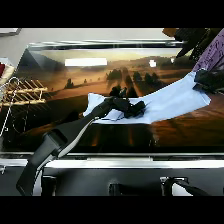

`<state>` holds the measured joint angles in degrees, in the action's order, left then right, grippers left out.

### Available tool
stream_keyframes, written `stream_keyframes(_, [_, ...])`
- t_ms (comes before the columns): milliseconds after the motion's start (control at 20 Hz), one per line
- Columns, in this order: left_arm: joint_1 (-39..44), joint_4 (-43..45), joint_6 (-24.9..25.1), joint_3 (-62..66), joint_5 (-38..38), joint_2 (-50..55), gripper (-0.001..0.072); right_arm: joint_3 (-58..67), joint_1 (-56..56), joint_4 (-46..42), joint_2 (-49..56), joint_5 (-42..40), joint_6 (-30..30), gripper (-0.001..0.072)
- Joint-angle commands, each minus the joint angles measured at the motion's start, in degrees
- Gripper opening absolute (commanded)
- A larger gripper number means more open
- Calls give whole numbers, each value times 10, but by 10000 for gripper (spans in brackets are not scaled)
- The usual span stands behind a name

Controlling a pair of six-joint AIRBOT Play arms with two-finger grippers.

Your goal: Fold the clothes and pants, and hang the long-sleeved shirts on hangers.

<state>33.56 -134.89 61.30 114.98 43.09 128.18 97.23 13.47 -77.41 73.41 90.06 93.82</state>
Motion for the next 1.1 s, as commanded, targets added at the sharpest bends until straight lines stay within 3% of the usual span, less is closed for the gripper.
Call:
stream_keyframes(0, [20,-6,-35,21,-5,29,16,1,0,0,-12,7,1,29])
stream_keyframes(250, [45,-8,-38,21,-35,30,16,1,-1,3,-29,10,1,29])
stream_keyframes(450, [9,-3,8,21,30,1,16,0,-1,40,-21,0,6,29])
stream_keyframes(700, [-125,62,87,21,172,-127,16,0,-17,185,9,-51,26,29])
stream_keyframes(900, [-258,128,108,21,286,-263,17,0,-128,181,31,-112,56,29])
stream_keyframes(1050, [-356,131,108,21,351,-345,18,0,-232,176,73,-165,81,29])
